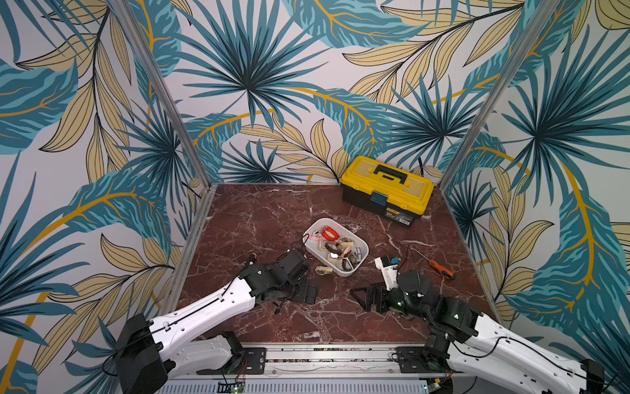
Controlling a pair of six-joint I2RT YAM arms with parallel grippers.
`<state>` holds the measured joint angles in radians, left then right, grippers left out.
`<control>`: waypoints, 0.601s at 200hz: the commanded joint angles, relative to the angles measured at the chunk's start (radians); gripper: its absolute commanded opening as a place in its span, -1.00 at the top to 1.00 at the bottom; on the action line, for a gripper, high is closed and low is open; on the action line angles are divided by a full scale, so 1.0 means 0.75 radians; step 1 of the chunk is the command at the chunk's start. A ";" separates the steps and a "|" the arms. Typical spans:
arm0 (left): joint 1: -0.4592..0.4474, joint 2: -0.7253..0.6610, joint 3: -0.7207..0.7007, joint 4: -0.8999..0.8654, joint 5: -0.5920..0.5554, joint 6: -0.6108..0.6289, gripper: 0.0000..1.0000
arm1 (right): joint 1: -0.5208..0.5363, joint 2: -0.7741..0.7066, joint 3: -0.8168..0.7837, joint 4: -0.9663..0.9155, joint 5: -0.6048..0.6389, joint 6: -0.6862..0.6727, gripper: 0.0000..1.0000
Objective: Put the watch into the storage box
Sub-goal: Place the watch in the storage box, then pick up the watch at the center of the board.
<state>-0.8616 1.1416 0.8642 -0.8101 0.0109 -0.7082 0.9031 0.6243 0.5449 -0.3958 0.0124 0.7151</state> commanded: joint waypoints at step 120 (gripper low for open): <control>-0.010 -0.049 -0.192 0.220 -0.061 -0.432 -1.00 | 0.007 -0.189 -0.043 -0.241 0.166 -0.029 -0.99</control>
<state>-0.8635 1.1454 0.7864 -0.7483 -0.0299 -0.9463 0.9035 0.4736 0.5335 -0.5667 0.1242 0.7170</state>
